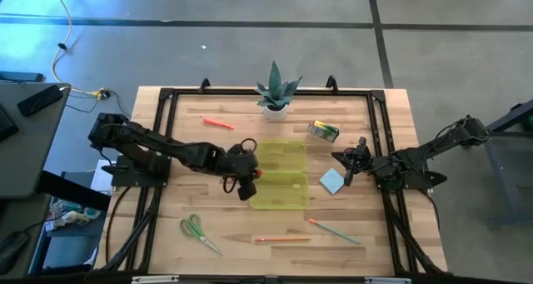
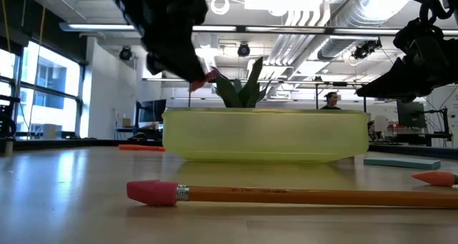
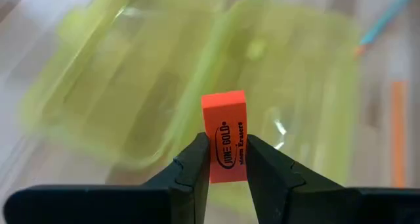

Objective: Pack school essentials
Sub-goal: Put the orange eraser into the yellow supply box, then put the blue pencil into the yellow supply box

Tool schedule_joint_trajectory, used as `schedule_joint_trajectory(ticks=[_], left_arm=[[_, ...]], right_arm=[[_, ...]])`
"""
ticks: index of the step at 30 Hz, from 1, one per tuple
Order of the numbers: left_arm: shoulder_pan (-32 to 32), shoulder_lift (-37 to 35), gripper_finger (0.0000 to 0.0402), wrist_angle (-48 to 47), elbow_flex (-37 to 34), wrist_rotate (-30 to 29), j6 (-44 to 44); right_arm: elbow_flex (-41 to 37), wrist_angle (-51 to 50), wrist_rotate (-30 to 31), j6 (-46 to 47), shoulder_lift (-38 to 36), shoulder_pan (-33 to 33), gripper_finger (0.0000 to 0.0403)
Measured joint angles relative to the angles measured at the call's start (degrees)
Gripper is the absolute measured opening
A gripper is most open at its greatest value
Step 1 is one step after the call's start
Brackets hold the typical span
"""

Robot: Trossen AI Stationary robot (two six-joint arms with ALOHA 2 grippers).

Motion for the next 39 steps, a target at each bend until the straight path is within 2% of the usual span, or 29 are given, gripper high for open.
schedule_joint_trajectory(ticks=[14,21,34,39], left_arm=[[-0.08,9.60,0.0080,5.52,-0.07,6.20,4.78],[1.10,10.33,0.0086,5.33,-0.06,7.07,5.66],[2.51,10.31,0.0160,5.40,-0.06,6.43,7.36],[4.01,8.81,0.0169,4.17,-0.05,11.14,6.85]], right_arm=[[-0.01,0.00,0.43,0.06,0.00,0.01,0.0000],[0.00,-0.09,0.96,0.04,0.02,0.00,0.0000],[0.02,-0.11,0.82,-1.34,0.00,0.01,0.0000],[0.54,-0.92,0.62,-1.69,0.02,-0.01,0.0000]])
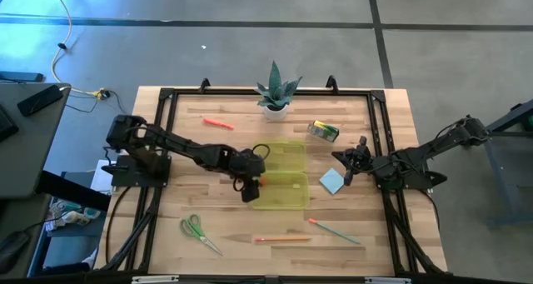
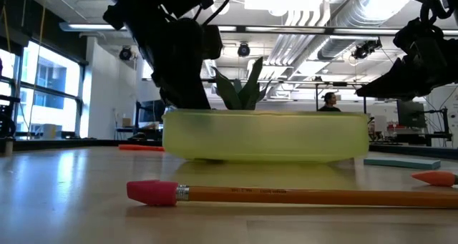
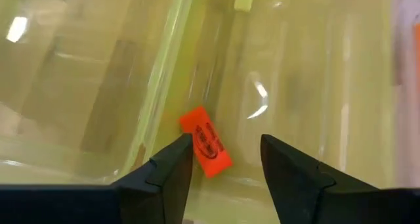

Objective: Pack school essentials
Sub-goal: Put the blue pencil into the yellow supply box

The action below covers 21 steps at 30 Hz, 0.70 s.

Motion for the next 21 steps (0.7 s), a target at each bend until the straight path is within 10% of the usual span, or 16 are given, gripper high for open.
schedule_joint_trajectory(ticks=[21], left_arm=[[-2.66,-21.79,0.0162,-10.57,-4.12,-8.01,-1.30]], right_arm=[[28.58,-28.58,-14.77,8.75,15.53,0.07,0.0000]])
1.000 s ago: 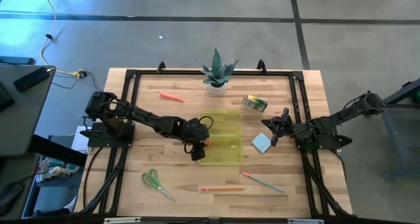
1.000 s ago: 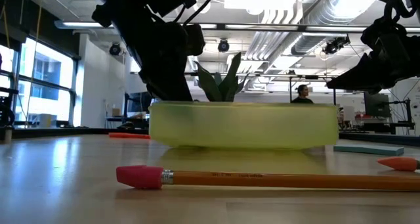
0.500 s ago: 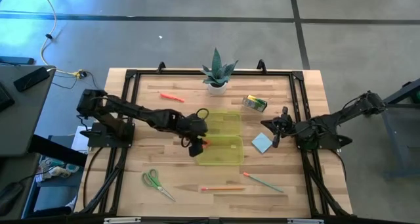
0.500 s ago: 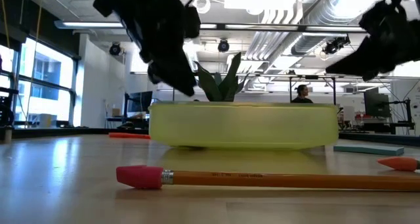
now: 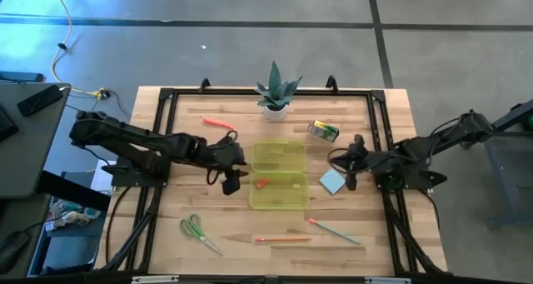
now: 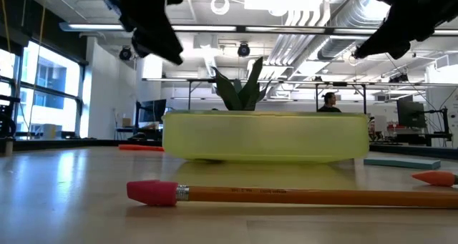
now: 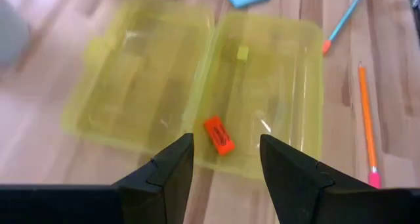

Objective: Pack school essentials
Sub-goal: Put the blue pencil into the yellow supply box

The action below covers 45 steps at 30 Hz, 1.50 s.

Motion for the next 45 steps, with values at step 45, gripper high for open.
schedule_joint_trajectory(ticks=[45], left_arm=[[-1.49,-0.62,0.0161,9.12,-11.91,-3.99,-7.43]], right_arm=[[27.42,-7.25,-26.95,26.86,55.14,10.46,0.0138]])
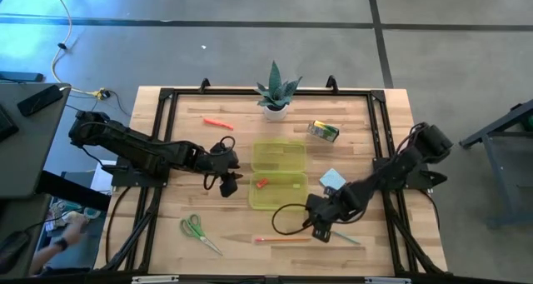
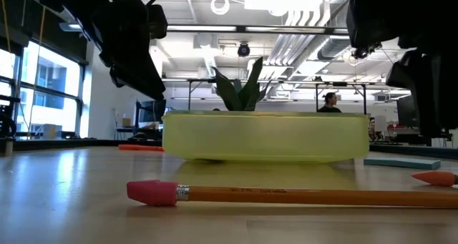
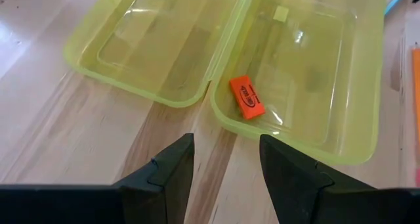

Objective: Pack school essentials
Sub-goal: Put the blue pencil into the yellow supply box

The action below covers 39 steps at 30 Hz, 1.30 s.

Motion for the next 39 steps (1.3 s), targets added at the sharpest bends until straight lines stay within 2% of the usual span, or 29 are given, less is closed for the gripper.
schedule_joint_trajectory(ticks=[11,18,28,31,39], left_arm=[[0.00,0.00,0.0161,0.37,0.00,-0.12,-0.29],[0.00,0.00,0.0161,0.33,0.00,-0.11,-0.39],[0.00,0.00,0.0161,0.37,0.00,-0.11,-0.42],[0.00,0.00,0.0161,0.37,0.00,-0.11,-0.42],[0.00,0.00,0.0161,0.35,0.00,-0.11,-0.42]], right_arm=[[0.00,1.83,2.92,-0.50,1.51,0.60,0.0138],[0.00,5.40,1.87,-1.06,5.48,0.91,0.0138],[0.22,5.46,1.73,0.00,9.04,1.19,0.0137],[0.17,5.29,2.69,1.44,9.11,1.56,0.0122],[0.09,4.21,3.40,2.49,9.17,1.76,0.0033]])
